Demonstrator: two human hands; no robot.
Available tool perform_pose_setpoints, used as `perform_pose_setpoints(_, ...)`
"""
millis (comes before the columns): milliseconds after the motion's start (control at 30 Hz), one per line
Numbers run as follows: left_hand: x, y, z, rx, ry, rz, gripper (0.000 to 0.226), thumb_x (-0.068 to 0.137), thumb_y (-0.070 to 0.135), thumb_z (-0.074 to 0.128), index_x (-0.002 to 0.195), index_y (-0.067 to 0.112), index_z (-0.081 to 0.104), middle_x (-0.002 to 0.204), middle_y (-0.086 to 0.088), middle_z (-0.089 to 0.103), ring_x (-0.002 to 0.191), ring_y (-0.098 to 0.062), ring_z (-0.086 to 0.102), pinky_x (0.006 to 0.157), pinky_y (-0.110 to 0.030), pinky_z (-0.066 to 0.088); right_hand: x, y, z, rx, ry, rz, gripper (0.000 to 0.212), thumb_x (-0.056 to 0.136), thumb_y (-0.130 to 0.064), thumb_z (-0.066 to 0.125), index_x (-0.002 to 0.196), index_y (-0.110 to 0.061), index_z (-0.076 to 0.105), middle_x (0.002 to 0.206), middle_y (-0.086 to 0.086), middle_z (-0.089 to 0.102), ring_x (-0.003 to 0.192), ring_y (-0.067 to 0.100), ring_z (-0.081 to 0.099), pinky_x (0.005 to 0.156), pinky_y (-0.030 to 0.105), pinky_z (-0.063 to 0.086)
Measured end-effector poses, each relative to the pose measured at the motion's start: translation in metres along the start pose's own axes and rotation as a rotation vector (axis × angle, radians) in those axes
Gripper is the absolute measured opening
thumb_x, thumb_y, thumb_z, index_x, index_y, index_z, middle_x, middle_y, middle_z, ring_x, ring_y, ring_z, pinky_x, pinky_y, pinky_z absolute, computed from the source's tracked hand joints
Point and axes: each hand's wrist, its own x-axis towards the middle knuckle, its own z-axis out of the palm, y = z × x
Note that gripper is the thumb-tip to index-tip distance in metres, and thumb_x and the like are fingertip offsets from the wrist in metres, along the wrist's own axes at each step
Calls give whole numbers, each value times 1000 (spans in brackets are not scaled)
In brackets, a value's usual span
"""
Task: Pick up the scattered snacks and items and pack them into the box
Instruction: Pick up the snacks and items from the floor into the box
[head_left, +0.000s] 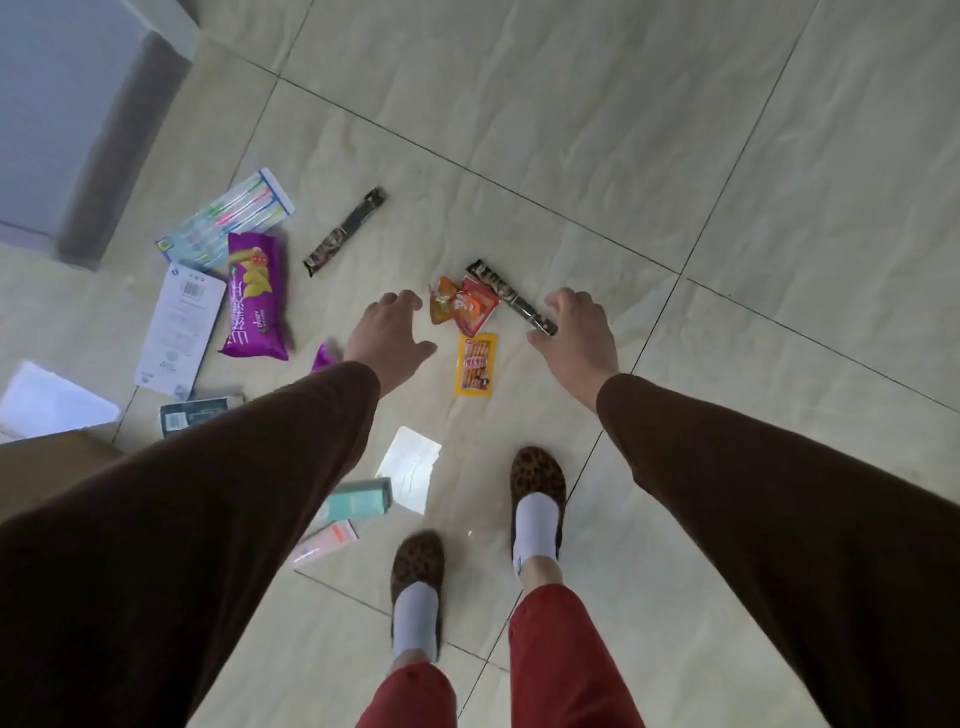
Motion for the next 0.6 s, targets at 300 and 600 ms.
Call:
perform_pose_setpoints(300, 127, 15, 52, 167, 11, 92, 56, 85, 33, 71, 133, 14, 50, 128, -9, 56, 118, -29, 51, 90, -43, 49, 104, 51, 53, -32, -42, -13, 48, 89, -28, 68, 131, -12, 50, 128, 12, 54, 120, 30, 49, 97, 40, 44)
perform_pose_setpoints(600, 193, 8, 121, 443, 36, 170, 67, 76, 58, 72, 120, 11, 55, 115, -9, 60, 110, -30, 50, 89, -41, 43, 155, 77, 126, -187, -32, -4, 43, 88, -28, 70, 122, -14, 48, 119, 9, 55, 111, 28, 54, 81, 36, 47)
